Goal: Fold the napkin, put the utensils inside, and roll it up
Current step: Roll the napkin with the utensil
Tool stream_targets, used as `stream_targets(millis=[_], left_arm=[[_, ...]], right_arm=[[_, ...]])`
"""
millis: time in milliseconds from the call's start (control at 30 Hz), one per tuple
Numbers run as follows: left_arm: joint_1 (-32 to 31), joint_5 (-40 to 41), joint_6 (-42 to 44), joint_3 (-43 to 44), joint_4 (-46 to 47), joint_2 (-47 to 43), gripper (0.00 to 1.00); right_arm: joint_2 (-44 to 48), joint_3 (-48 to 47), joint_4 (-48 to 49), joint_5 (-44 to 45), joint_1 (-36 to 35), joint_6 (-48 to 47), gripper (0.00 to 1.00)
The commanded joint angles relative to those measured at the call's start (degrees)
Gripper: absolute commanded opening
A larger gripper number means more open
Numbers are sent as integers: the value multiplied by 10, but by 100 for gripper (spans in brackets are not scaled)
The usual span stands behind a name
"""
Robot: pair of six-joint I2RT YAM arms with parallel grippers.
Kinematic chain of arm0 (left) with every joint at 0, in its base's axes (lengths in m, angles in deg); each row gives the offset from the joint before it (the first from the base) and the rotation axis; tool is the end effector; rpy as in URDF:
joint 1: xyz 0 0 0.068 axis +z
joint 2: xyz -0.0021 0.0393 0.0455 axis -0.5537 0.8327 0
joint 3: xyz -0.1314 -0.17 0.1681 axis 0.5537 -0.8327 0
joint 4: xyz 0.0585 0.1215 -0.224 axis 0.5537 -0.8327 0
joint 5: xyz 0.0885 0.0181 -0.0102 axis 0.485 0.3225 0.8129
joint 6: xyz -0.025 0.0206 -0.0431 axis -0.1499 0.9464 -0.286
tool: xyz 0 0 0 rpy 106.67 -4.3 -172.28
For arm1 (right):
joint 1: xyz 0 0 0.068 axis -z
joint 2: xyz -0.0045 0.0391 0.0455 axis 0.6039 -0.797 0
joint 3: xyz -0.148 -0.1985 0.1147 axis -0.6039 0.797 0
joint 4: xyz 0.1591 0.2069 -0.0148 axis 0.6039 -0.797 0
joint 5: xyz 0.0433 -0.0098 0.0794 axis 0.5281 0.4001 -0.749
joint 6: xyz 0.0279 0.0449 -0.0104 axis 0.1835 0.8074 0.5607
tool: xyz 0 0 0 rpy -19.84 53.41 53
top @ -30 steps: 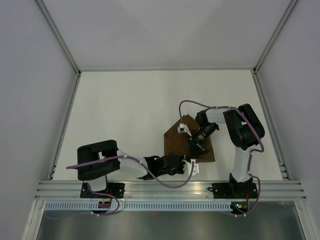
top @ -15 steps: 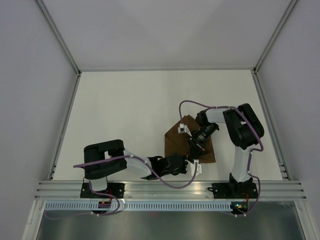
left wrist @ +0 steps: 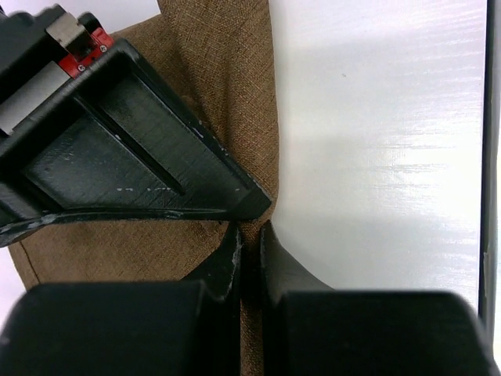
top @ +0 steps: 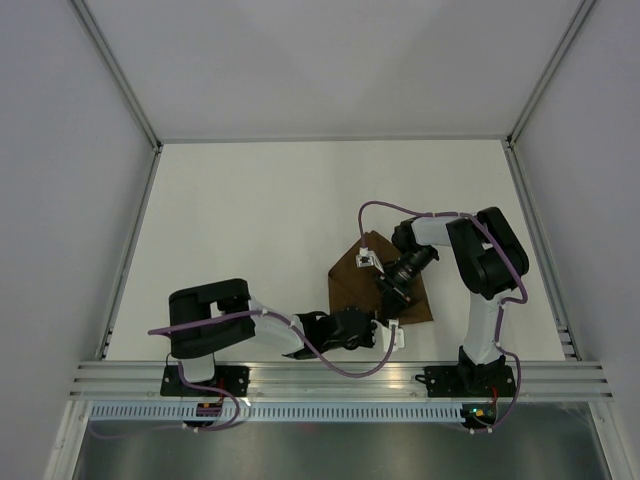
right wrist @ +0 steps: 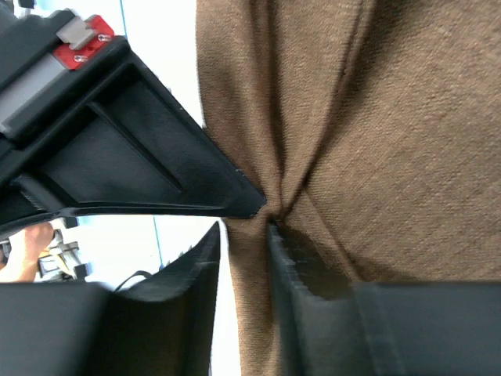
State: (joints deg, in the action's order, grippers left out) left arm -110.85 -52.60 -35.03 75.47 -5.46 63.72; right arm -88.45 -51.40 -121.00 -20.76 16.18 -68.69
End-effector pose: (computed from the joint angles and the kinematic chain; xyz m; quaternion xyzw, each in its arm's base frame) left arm 0.0788 -0.3256 0.1212 0.6603 0.5537 -0.1573 0.4823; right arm 0.2491 0.1258 0.1055 0.4724 -0.7391 -0.4765 0.0588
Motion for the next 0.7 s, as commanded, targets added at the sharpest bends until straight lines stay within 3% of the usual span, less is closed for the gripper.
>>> stream_targets(millis=[0, 233, 433, 667], left_arm=[[5, -64, -54, 5, -58, 10, 2], [24, -131, -88, 24, -111, 3, 2], [73, -204, -146, 36, -141, 1, 2], [152, -346, -219, 86, -202, 27, 2]], right_arm=[[17, -6, 52, 90, 4, -35, 41], [80, -42, 36, 65, 20, -1, 55], [133, -61, 79, 56, 59, 62, 57], [188, -56, 86, -2, 166, 65, 57]])
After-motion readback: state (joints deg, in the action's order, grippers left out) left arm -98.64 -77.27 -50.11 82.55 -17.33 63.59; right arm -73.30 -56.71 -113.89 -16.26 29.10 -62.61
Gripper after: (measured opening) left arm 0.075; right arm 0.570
